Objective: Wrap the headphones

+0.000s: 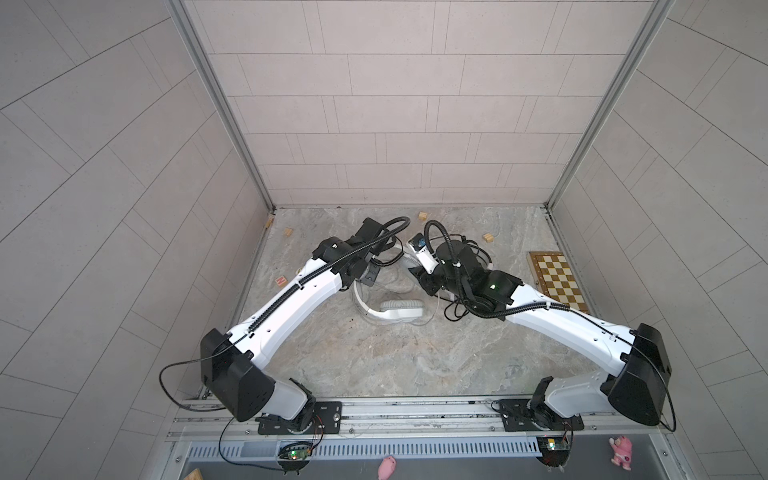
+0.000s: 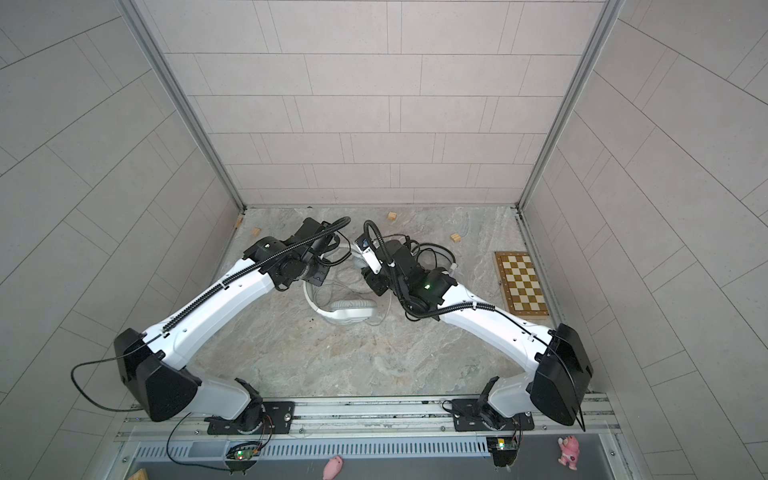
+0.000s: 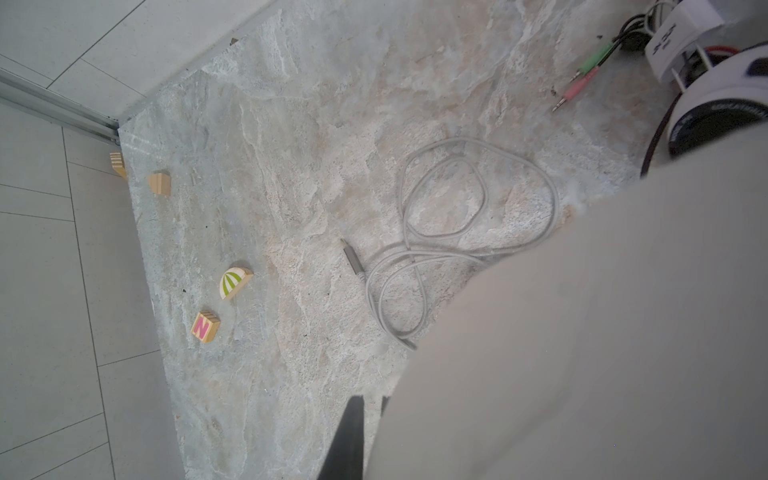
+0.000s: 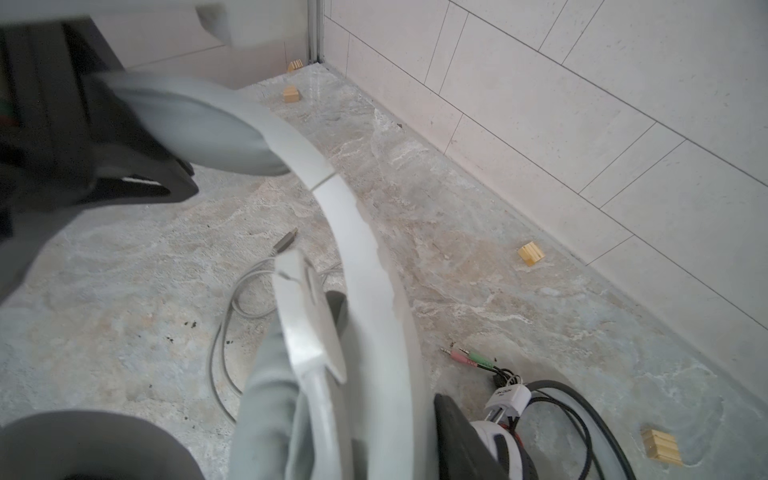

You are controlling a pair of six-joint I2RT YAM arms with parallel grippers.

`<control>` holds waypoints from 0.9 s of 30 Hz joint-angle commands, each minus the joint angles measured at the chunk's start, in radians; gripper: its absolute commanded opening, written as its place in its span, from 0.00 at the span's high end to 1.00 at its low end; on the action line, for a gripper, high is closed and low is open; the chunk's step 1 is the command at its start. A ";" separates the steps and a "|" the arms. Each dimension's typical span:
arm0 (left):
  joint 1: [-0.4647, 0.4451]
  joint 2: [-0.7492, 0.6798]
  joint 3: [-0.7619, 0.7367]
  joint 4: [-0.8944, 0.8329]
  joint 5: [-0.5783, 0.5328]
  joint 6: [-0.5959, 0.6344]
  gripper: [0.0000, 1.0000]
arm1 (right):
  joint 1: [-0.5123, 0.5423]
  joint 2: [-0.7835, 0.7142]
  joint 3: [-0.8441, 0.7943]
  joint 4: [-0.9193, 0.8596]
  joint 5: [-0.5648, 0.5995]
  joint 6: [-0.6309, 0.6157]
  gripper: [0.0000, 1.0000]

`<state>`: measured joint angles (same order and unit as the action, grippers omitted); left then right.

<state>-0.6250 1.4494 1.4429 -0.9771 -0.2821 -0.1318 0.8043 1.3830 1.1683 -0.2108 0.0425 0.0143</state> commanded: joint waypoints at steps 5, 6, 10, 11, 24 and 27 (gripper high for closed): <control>-0.005 -0.042 0.003 0.008 -0.060 -0.023 1.00 | -0.008 -0.122 0.008 0.088 -0.027 0.071 0.25; 0.000 -0.049 0.000 0.005 -0.080 -0.036 1.00 | -0.011 -0.141 -0.002 0.099 -0.027 0.087 0.24; 0.047 -0.091 -0.014 0.013 -0.129 -0.079 1.00 | -0.034 -0.213 -0.064 0.151 -0.041 0.124 0.18; 0.065 -0.108 -0.017 0.019 -0.117 -0.091 1.00 | -0.046 -0.222 -0.067 0.149 -0.046 0.130 0.18; 0.290 -0.167 0.111 0.090 0.166 -0.183 1.00 | -0.191 -0.257 -0.214 0.330 -0.342 0.223 0.16; 0.316 -0.131 0.199 0.050 0.178 -0.205 1.00 | -0.228 -0.189 -0.268 0.436 -0.429 0.240 0.16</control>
<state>-0.3275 1.3140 1.5517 -0.9558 -0.1787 -0.2779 0.5991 1.1423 0.9390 0.1089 -0.2703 0.2306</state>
